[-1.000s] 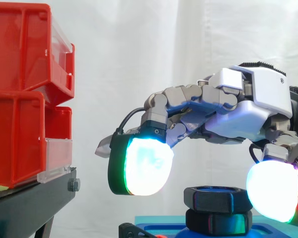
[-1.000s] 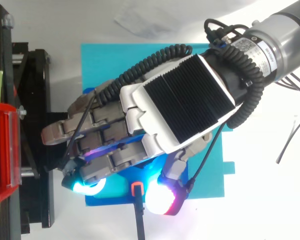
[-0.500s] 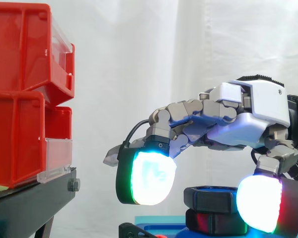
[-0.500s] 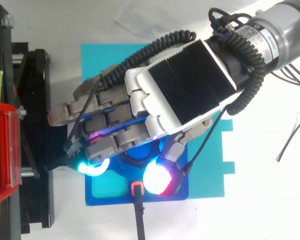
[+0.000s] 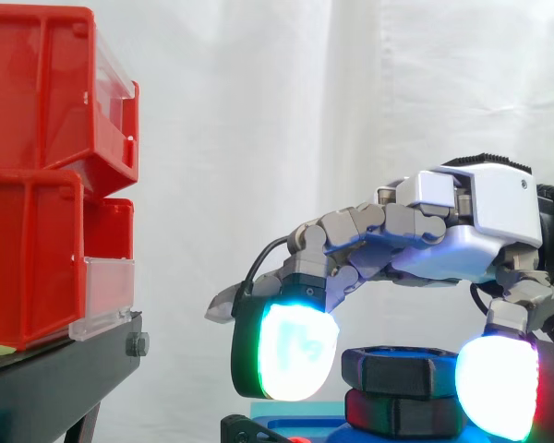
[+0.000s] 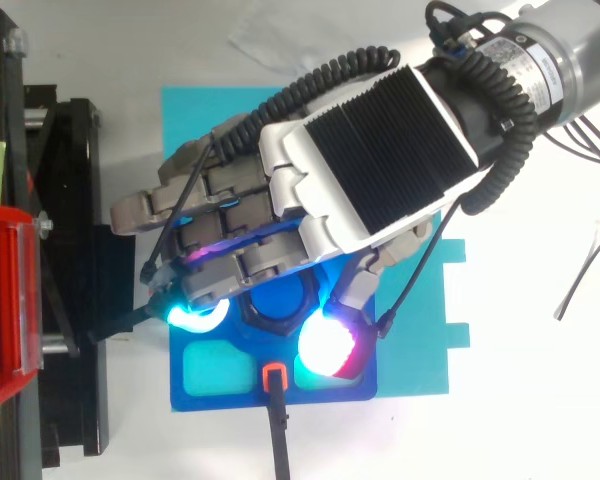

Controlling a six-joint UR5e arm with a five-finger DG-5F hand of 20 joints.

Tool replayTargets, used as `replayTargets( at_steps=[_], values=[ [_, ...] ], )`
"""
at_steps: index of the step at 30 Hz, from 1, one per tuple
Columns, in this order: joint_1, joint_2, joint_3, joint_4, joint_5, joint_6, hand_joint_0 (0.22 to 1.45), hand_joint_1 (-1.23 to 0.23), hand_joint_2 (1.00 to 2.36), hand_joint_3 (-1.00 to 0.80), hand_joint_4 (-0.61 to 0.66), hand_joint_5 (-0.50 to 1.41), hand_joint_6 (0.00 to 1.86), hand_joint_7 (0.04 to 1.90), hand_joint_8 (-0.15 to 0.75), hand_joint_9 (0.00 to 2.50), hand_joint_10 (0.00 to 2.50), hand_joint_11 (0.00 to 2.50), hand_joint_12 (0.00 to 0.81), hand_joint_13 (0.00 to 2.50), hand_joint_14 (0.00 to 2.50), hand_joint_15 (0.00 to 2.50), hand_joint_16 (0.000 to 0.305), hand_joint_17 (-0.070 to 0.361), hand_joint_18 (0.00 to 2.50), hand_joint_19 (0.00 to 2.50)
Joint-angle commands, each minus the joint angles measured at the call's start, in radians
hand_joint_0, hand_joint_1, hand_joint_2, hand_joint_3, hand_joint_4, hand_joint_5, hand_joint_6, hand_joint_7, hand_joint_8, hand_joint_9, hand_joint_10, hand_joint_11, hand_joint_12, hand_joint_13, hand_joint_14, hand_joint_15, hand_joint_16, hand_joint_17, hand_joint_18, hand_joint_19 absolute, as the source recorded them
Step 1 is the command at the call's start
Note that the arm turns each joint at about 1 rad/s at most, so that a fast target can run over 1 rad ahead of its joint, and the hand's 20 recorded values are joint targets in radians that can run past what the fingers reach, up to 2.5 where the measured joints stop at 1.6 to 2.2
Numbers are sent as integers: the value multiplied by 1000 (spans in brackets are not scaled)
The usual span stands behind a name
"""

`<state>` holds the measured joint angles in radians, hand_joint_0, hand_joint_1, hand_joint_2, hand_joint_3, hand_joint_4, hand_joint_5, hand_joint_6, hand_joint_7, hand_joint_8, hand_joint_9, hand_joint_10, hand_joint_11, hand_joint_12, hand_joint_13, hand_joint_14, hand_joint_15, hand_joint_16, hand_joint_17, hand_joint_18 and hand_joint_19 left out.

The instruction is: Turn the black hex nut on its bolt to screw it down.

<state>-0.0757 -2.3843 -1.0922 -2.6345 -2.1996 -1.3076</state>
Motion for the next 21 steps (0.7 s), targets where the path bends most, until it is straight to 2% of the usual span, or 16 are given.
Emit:
replayTargets(
  at_steps=[1, 8, 15, 21],
  values=[
    [-2, -1, 0, -9, 0, -7, 412, -661, 1000, -500, 305, -151, 503, 1076, 279, 585, 10, 298, 394, 376, 1, 9, 65, 147, 465, 400],
    [-7, 0, 0, -25, -3, -10, 429, -676, 1000, -500, 287, -142, 503, 1125, 271, 580, 10, 291, 386, 370, 0, 11, 63, 143, 450, 402],
    [-13, 0, -2, -38, -16, -22, 454, -682, 1000, -500, 252, -120, 501, 1261, 264, 581, 11, 301, 372, 363, 1, 14, 61, 137, 435, 410],
    [-18, -1, 0, -41, -22, -28, 458, -671, 1000, -500, 258, -114, 501, 1269, 264, 592, 11, 302, 372, 370, 0, 13, 60, 135, 436, 411]
  ],
)
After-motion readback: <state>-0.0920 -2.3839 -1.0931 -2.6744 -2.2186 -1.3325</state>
